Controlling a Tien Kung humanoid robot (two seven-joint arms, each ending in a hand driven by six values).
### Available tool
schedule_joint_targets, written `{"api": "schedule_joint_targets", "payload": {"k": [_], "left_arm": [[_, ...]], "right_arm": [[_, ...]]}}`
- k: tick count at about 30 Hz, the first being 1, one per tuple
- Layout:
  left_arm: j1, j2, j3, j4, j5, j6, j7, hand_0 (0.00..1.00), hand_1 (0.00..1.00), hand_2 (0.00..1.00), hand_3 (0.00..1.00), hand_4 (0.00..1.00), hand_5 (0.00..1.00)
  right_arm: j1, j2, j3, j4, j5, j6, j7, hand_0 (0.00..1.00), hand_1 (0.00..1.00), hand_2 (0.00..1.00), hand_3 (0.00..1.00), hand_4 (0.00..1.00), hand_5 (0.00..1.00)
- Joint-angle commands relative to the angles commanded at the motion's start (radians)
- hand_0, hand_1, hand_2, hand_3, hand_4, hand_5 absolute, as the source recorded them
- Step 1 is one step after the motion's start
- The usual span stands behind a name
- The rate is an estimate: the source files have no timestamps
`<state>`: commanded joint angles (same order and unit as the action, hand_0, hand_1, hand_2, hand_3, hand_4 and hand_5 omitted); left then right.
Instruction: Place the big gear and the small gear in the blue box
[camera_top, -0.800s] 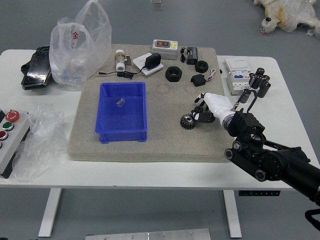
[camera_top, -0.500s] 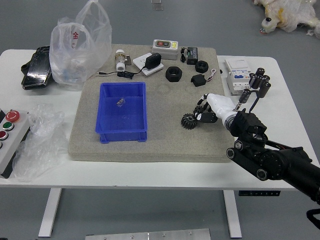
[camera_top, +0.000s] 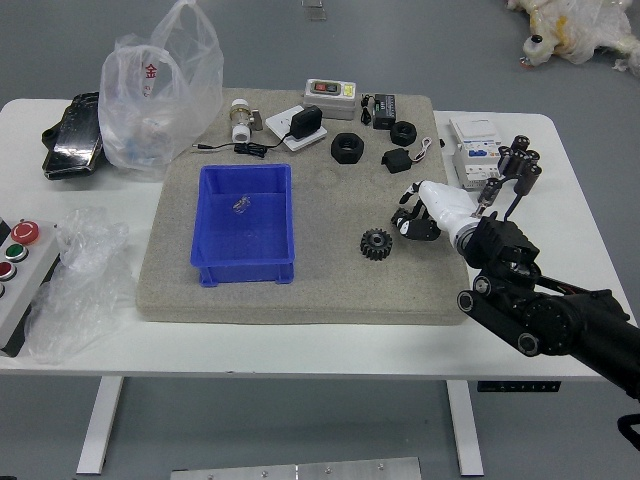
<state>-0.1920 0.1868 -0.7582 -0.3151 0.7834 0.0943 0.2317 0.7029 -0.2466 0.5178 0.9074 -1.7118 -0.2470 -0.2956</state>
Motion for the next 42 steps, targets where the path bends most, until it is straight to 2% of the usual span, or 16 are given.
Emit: {"api": "schedule_joint_targets", "payload": {"k": [9,10,27,28,33,34,39,40,42], "left_arm": [[0.0,0.0,-0.001,0.0,0.003,-0.001,0.001,0.652,0.534,0.554,0.702,0.668,0.349],[0.0,0.001,-0.001,0.0,0.003,-0.001,0.001,0.652,0.534,0.554,0.703,0.668,0.349],[-0.001,0.002,0.001,0.001,0.001,-0.001,-0.004,0.652,0.535,0.555,0.704,0.668,0.346],[-0.001,0.002,0.001,0.001,0.0,-0.001,-0.004,0.652,0.534,0.556,0.704,0.668,0.347],[-0.002,0.002,0.002,0.001,-0.001,0.0,-0.006,0.652,0.534,0.556,0.704,0.668,0.347],[-0.002,0.002,0.002,0.001,-0.002,0.0,-0.007,0.652,0.534,0.556,0.705,0.667,0.347],[-0.001,0.001,0.002,0.001,-0.003,0.001,-0.008,0.652,0.534,0.556,0.705,0.667,0.347],[-0.001,0.001,0.002,0.001,-0.003,0.001,-0.008,0.652,0.535,0.556,0.704,0.667,0.346],[-0.001,0.001,0.001,0.001,-0.003,0.001,-0.008,0.652,0.535,0.556,0.704,0.667,0.346]], "right_arm": [[0.0,0.003,-0.016,0.01,0.013,-0.002,0.002,0.347,0.502,0.459,0.666,0.624,0.285],[0.0,0.003,-0.017,0.01,0.014,-0.002,0.002,0.342,0.502,0.459,0.669,0.586,0.245],[0.002,-0.001,-0.025,0.009,0.016,-0.01,0.005,0.326,0.496,0.422,0.643,0.546,0.25],[0.002,-0.001,-0.026,0.009,0.016,-0.009,0.005,0.338,0.5,0.407,0.582,0.521,0.079],[0.002,-0.002,-0.036,0.009,0.02,-0.004,-0.001,0.338,0.5,0.407,0.582,0.521,0.079],[0.002,-0.002,-0.038,0.008,0.021,-0.003,-0.002,0.339,0.491,0.378,0.485,0.481,0.091],[0.003,-0.004,-0.038,0.012,0.021,-0.007,-0.001,0.339,0.491,0.378,0.485,0.481,0.091],[0.005,-0.006,-0.037,0.015,0.019,-0.009,-0.001,0.34,0.491,0.364,0.448,0.471,0.082],[0.011,-0.009,-0.034,0.024,0.014,-0.013,-0.001,0.34,0.491,0.364,0.448,0.471,0.082]]}}
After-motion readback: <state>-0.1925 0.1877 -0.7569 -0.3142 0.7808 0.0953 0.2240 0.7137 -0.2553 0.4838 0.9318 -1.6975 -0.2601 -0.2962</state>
